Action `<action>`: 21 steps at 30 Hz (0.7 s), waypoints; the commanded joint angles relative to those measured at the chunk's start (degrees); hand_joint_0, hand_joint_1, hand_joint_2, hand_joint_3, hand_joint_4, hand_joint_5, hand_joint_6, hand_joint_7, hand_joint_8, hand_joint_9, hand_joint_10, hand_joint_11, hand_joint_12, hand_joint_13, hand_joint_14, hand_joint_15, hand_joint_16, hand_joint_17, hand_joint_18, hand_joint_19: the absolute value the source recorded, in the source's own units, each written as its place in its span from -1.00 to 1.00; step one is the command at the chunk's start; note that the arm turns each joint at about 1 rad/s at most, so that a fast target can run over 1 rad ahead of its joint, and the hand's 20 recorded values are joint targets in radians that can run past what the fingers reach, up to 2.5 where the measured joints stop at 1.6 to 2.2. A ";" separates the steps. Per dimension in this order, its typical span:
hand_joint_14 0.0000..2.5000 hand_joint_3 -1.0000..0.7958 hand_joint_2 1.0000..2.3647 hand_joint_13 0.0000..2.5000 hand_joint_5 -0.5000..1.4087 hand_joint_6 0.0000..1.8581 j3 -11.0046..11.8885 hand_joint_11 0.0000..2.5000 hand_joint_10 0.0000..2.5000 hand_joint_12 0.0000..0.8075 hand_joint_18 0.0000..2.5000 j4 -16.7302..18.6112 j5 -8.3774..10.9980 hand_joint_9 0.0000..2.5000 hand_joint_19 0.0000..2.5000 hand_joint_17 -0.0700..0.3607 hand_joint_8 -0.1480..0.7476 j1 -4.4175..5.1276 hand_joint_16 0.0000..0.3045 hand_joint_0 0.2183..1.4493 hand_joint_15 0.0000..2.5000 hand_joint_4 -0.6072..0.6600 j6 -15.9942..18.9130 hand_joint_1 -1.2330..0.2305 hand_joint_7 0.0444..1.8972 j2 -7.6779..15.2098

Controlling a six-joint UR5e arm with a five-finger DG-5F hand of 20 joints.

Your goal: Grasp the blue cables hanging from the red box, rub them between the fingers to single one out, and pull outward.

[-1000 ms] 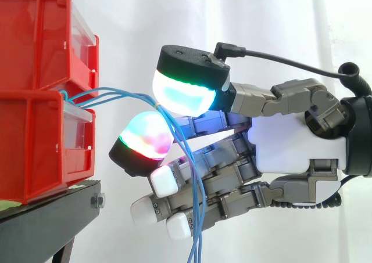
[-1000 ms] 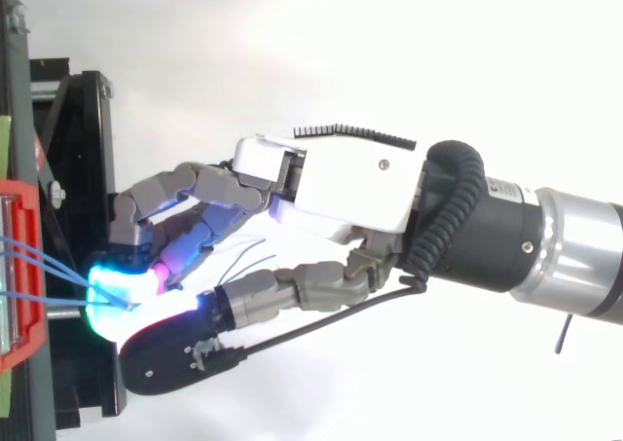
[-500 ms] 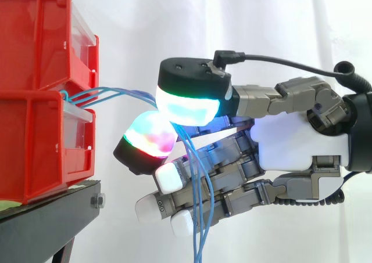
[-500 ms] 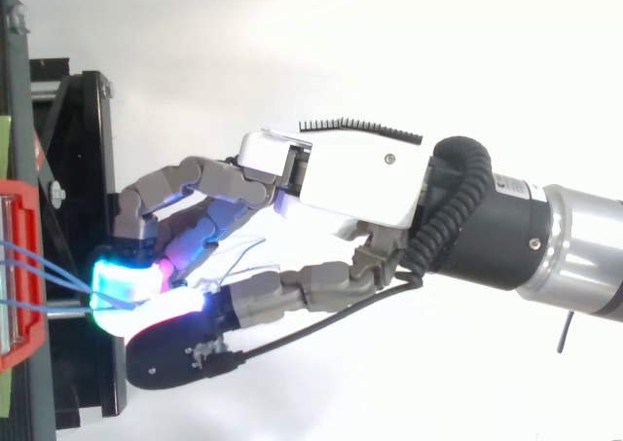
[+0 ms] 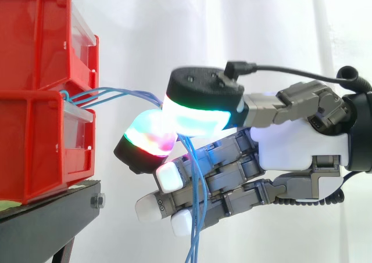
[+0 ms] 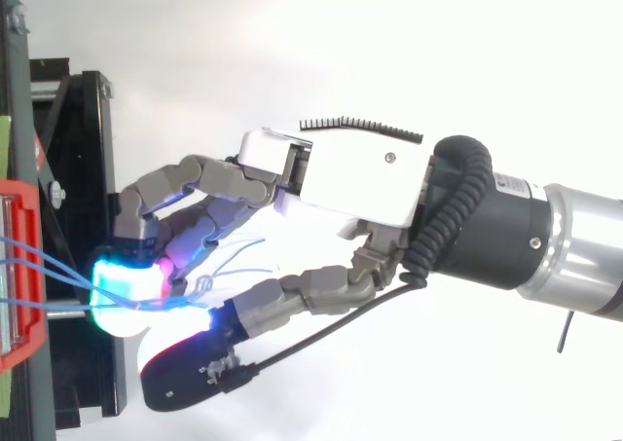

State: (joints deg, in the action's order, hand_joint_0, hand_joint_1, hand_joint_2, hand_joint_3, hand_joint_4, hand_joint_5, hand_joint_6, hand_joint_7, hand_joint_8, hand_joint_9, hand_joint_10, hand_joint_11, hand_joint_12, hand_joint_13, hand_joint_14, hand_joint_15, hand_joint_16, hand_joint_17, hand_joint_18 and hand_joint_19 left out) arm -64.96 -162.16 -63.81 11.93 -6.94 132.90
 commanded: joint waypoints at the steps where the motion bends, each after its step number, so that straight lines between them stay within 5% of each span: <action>1: -0.99 -0.44 -1.00 -0.43 -0.65 -0.09 0.01 -0.56 -0.99 -0.10 -0.53 0.00 0.00 -0.29 -0.54 -0.14 0.15 -0.06 -0.66 -0.50 -0.68 0.32 0.00 -0.26 0.09 -0.01; 8: -0.99 -0.37 -0.99 -0.41 -0.63 -0.11 0.01 -0.57 -0.99 -0.14 -0.52 0.00 0.00 -0.25 -0.53 -0.18 0.12 0.03 -0.69 -0.38 -0.68 0.31 0.00 -0.03 0.15 -0.01; 21: -0.99 -0.08 -0.97 -0.43 -0.68 -0.05 0.01 -0.55 -0.99 -0.15 -0.52 -0.18 0.09 -0.35 -0.55 -0.17 0.09 0.03 -0.68 -0.36 -0.68 0.20 0.00 -0.42 0.08 -0.01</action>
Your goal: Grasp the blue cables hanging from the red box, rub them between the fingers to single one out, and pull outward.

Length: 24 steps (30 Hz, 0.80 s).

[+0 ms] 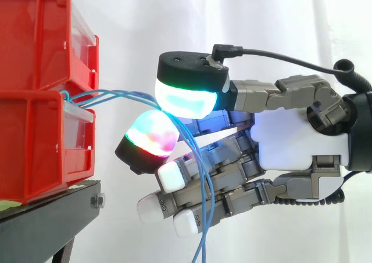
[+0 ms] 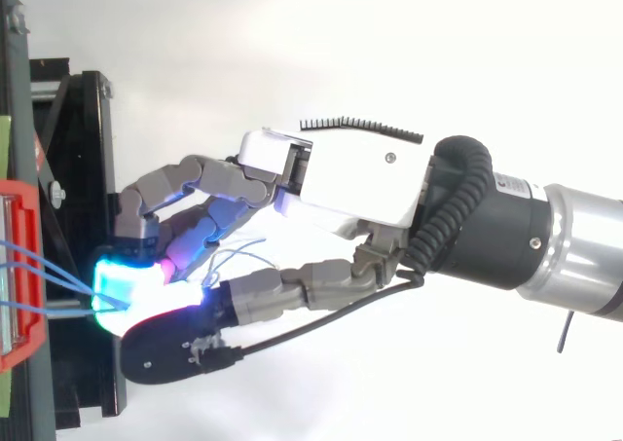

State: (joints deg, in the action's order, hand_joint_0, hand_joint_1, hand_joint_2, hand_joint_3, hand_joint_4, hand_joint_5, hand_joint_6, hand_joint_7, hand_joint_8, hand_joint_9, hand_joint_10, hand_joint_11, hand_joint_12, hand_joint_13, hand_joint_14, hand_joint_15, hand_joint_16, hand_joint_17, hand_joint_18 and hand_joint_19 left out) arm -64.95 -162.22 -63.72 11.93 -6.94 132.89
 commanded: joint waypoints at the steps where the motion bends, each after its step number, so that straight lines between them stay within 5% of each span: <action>1: -0.99 -0.08 -0.97 -0.43 -0.68 -0.05 0.00 -0.55 -0.99 -0.14 -0.52 -0.03 0.00 -0.36 -0.55 -0.17 0.09 0.02 -0.68 -0.35 -0.68 0.19 0.00 -0.44 0.06 0.00; 18: -0.99 -0.20 -0.97 -0.47 -0.72 -0.04 0.18 -0.56 -0.99 -0.15 -0.54 -0.03 0.00 -0.45 -0.57 -0.17 0.03 0.11 -0.68 -0.15 -0.68 0.24 0.00 -0.58 0.01 0.08; 24: -0.99 -0.44 -1.00 -0.47 -0.70 -0.06 0.18 -0.54 -0.99 -0.14 -0.54 -0.03 0.00 -0.42 -0.55 -0.17 0.05 0.11 -0.68 -0.37 -0.68 0.28 0.00 -0.53 0.02 0.00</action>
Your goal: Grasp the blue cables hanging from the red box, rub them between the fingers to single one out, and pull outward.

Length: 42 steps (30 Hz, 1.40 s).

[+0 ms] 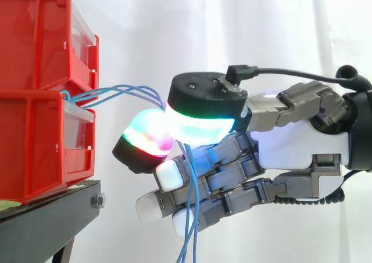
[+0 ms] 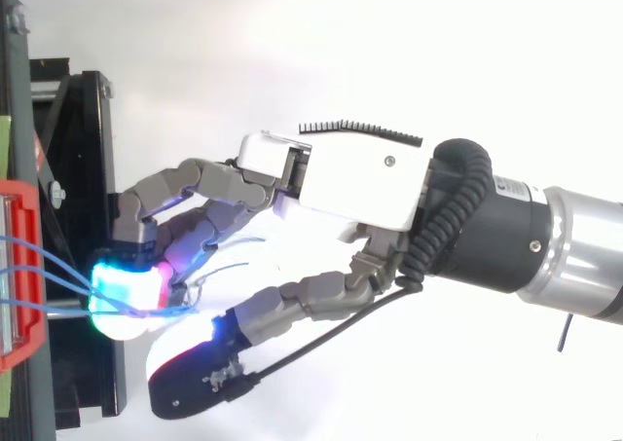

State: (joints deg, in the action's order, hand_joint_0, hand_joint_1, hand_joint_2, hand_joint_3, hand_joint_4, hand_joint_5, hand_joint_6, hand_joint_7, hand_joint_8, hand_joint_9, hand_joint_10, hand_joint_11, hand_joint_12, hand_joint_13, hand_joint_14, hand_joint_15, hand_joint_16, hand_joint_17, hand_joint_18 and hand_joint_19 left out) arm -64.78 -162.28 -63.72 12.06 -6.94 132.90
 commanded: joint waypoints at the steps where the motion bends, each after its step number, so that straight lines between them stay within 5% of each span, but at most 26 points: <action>1: -0.99 -0.44 -1.00 -0.46 -0.69 -0.07 0.01 -0.55 -0.99 -0.12 -0.52 -0.06 0.00 -0.40 -0.55 -0.16 0.07 0.07 -0.67 -0.45 -0.68 0.30 0.00 -0.48 0.05 -0.01; 11: -0.99 -0.44 -1.00 -0.41 -0.65 -0.09 0.62 -0.56 -0.99 -0.14 -0.51 -1.29 0.00 -0.30 -0.53 -0.17 0.10 -0.02 -0.68 -0.41 -0.68 0.31 0.00 -0.18 0.14 -0.01; 24: -0.99 -0.05 -0.96 -0.40 -0.68 -0.02 0.80 -0.53 -0.99 -0.16 -0.48 -1.82 0.00 -0.35 -0.55 -0.18 0.07 -0.19 -0.69 -0.28 -0.67 0.02 0.97 -0.49 0.19 -0.01; 27: -0.99 -0.01 -0.95 -0.42 -0.71 -0.01 0.97 -0.54 -0.99 -0.17 -0.51 -1.82 -0.18 -0.39 -0.55 -0.19 0.04 -0.19 -0.70 -0.18 -0.67 0.09 2.02 -0.55 0.21 -0.01; 36: -0.99 -0.13 -0.96 -0.47 -0.71 -0.02 2.11 -0.56 -0.99 -0.18 -0.57 -6.21 -0.09 -0.44 -0.51 -0.20 -0.01 -0.19 -0.70 -0.03 -0.66 0.14 2.81 -0.54 0.13 -0.01; 42: -0.99 -0.44 -1.00 -0.47 -0.72 -0.03 4.40 -0.56 -0.99 -0.17 -0.53 -7.70 -0.26 -0.47 -0.58 -0.20 -0.03 -0.28 -0.70 -0.04 -0.68 0.16 2.81 -0.61 0.10 -0.01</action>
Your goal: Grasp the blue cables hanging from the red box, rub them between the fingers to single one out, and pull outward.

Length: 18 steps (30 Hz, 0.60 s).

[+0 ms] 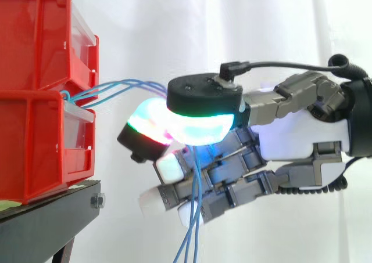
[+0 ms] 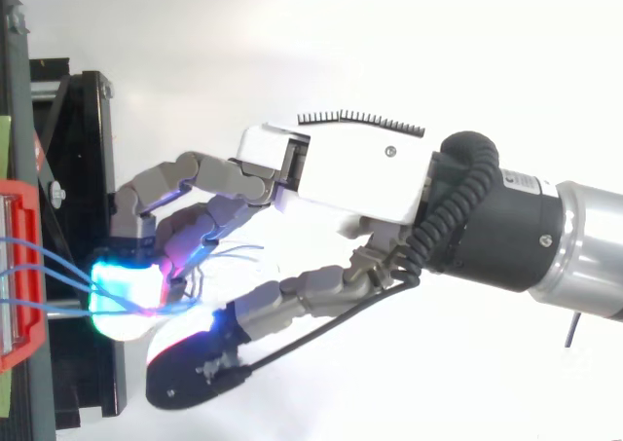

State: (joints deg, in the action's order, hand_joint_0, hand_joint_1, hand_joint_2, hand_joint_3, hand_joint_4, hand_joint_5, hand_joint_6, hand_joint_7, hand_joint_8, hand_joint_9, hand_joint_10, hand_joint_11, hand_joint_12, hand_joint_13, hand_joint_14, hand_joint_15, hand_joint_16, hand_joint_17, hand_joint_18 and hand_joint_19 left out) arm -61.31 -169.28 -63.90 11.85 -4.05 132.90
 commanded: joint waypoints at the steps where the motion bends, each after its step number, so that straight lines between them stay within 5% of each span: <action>1: -0.99 -0.44 -1.00 -0.47 -0.72 -0.03 1.10 -0.56 -0.99 -0.17 -0.51 -0.79 -0.08 -0.47 -0.59 -0.20 -0.02 -0.07 -0.70 -0.11 -0.68 0.17 -0.08 -0.62 0.09 0.07; 8: -0.99 -0.44 -1.00 -0.43 -0.67 -0.06 1.10 -0.56 -0.99 -0.11 -0.50 -1.58 -0.17 -0.37 -0.55 -0.16 0.09 0.02 -0.67 -0.49 -0.66 0.28 0.18 -0.38 0.13 0.07; 18: -0.99 -0.44 -1.00 -0.41 -0.65 -0.09 1.10 -0.56 -0.99 -0.11 -0.50 -1.58 0.01 -0.31 -0.52 -0.17 0.10 -0.07 -0.68 -0.44 -0.66 0.28 0.18 -0.09 0.16 0.07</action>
State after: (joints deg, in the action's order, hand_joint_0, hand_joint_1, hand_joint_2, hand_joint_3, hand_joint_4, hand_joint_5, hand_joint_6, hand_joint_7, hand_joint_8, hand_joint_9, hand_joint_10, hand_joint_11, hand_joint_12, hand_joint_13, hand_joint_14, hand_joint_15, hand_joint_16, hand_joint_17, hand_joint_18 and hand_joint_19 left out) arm -60.21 -170.86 -63.99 11.79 -3.87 132.93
